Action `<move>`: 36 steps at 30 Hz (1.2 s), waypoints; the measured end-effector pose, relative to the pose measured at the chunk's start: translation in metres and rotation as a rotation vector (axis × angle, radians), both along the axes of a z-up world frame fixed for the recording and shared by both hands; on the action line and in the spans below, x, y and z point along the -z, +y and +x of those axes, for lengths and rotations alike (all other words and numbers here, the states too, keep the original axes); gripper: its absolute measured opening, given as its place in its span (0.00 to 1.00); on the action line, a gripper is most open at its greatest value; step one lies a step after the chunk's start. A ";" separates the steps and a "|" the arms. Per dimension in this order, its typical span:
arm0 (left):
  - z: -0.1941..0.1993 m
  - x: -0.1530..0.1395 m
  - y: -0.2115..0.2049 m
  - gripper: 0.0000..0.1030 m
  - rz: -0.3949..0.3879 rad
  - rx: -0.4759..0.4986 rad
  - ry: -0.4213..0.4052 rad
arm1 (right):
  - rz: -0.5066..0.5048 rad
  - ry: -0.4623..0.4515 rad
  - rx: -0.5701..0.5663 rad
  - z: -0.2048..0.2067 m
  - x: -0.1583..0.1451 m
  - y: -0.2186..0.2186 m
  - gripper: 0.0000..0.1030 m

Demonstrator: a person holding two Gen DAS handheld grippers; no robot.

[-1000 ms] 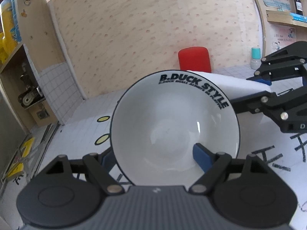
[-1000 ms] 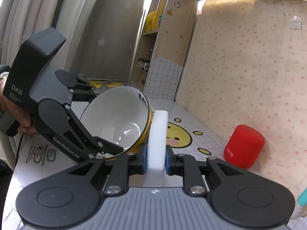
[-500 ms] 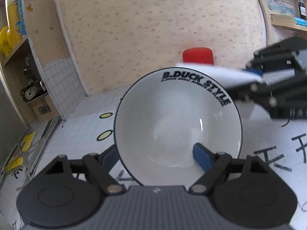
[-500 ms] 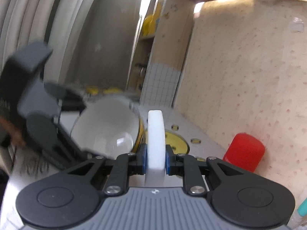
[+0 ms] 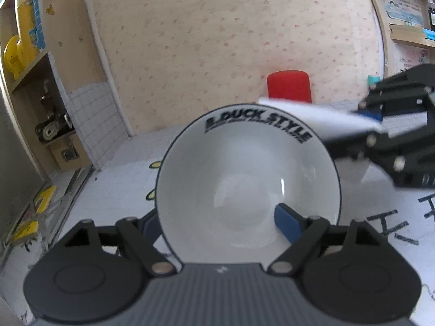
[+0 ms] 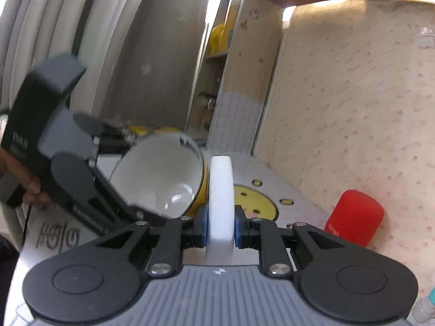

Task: Clean bowl
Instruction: 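Rub the sponge along the bowl's outer rim with the right tool while the left tool rotates the bowl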

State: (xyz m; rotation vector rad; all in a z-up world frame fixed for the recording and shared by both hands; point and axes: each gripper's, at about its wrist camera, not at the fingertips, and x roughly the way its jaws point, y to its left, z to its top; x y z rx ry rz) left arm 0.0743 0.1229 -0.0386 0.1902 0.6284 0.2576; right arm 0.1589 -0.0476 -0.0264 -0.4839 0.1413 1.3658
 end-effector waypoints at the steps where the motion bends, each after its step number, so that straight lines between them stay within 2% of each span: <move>1: 0.001 0.000 0.000 0.81 0.004 0.002 -0.002 | -0.001 -0.001 0.000 0.000 0.000 0.000 0.17; 19: -0.005 0.003 0.000 0.78 -0.038 -0.018 -0.007 | 0.025 0.026 0.017 0.006 -0.005 0.003 0.17; 26: -0.007 0.002 0.001 0.78 -0.027 -0.040 0.001 | 0.022 -0.018 -0.013 0.005 -0.020 0.015 0.17; 31: -0.010 0.002 0.002 0.78 -0.028 -0.055 -0.001 | 0.030 0.026 -0.019 0.010 -0.008 0.013 0.17; 36: -0.011 0.002 0.002 0.78 -0.023 -0.058 -0.009 | -0.041 -0.013 -0.018 0.006 0.003 0.019 0.17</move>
